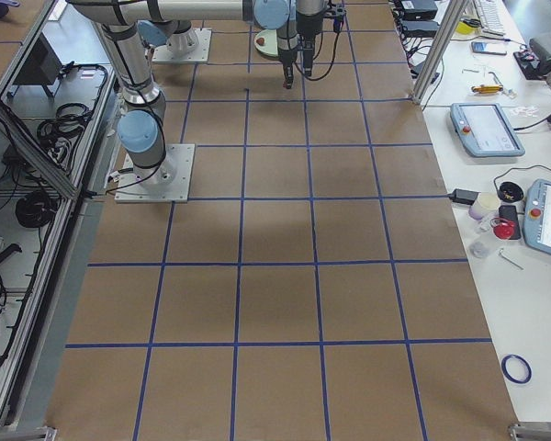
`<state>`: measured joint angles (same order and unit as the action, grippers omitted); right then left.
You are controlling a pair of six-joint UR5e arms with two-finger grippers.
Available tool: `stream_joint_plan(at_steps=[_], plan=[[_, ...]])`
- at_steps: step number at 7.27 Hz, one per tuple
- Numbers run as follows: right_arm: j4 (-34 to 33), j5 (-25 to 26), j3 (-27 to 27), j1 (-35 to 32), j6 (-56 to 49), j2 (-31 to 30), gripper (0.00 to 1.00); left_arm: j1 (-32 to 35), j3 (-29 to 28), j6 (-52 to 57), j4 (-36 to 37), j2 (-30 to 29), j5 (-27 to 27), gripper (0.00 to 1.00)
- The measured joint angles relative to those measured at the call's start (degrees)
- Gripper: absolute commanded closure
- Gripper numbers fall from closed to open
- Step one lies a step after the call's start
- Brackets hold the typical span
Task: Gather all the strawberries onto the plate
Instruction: 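Reach the left gripper to the last strawberry and grasp it, then lower the strawberry onto the green plate and open the left gripper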
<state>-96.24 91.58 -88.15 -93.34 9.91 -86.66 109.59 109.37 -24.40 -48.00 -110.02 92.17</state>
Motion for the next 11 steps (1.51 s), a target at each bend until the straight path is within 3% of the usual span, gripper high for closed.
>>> stream_joint_plan(at_steps=[2, 5, 6, 7, 8, 9, 10, 11], plan=[[0.0, 0.0, 0.0, 0.0, 0.1, 0.0, 0.0, -5.9, 1.2, 8.5, -6.3, 4.0, 3.2, 0.97], [0.0, 0.0, 0.0, 0.0, 0.2, 0.0, 0.0, -17.7, 8.7, 25.7, -8.1, 8.9, 6.5, 0.96], [0.0, 0.0, 0.0, 0.0, 0.2, 0.0, 0.0, -23.0, 10.1, 33.0, -8.2, 9.8, 6.9, 0.94], [0.0, 0.0, 0.0, 0.0, 0.2, 0.0, 0.0, -28.5, 11.0, 40.3, -8.2, 10.0, 6.9, 0.86], [0.0, 0.0, 0.0, 0.0, 0.1, 0.0, 0.0, -33.0, 11.9, 46.1, -8.0, 10.0, 6.3, 0.55], [0.0, 0.0, 0.1, 0.0, 0.1, 0.0, 0.0, -35.4, 12.4, 48.9, -7.9, 9.9, 5.0, 0.08], [-0.1, 0.0, 0.2, 0.0, 0.2, 0.1, 0.0, -36.3, 12.5, 49.8, -7.8, 9.8, 4.0, 0.0], [-0.1, 0.0, 0.3, 0.0, 0.2, 0.1, 0.0, -36.6, 12.5, 50.1, -7.8, 9.6, 3.4, 0.0]])
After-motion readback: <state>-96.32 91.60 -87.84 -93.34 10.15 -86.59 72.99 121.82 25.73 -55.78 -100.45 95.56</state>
